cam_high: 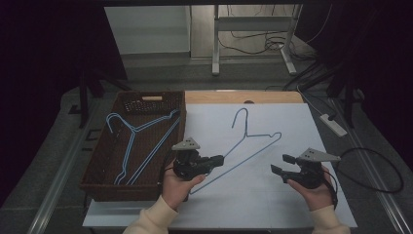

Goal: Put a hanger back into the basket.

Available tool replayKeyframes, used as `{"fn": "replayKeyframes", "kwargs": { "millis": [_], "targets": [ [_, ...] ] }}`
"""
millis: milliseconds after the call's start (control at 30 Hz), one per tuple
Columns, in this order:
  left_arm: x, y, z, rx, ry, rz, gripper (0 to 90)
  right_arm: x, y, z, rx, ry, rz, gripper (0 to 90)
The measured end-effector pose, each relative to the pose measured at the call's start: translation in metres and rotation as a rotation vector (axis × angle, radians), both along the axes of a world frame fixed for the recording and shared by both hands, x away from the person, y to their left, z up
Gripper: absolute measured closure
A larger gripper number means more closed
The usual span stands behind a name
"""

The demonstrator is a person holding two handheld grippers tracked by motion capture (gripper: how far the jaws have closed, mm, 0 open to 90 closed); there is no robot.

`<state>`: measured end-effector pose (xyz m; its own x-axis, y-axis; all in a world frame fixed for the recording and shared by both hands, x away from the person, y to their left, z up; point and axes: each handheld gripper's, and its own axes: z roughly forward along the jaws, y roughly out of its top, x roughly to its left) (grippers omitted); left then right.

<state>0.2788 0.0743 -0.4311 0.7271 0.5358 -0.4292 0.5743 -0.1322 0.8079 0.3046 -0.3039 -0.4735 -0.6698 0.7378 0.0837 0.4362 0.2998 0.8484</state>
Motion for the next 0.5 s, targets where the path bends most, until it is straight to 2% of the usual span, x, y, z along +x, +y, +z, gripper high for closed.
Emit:
{"fn": "replayKeyframes", "kwargs": {
  "millis": [300,500],
  "targets": [
    [-0.005,0.024,0.017,-0.021,-0.048,0.008,87.3,0.001,0.0,-0.002,-0.004,0.006,0.001,33.9],
    [-0.008,0.044,0.024,-0.035,-0.071,0.032,87.4,0.0,0.0,-0.002,-0.005,0.006,0.001,33.8]
  ]
}}
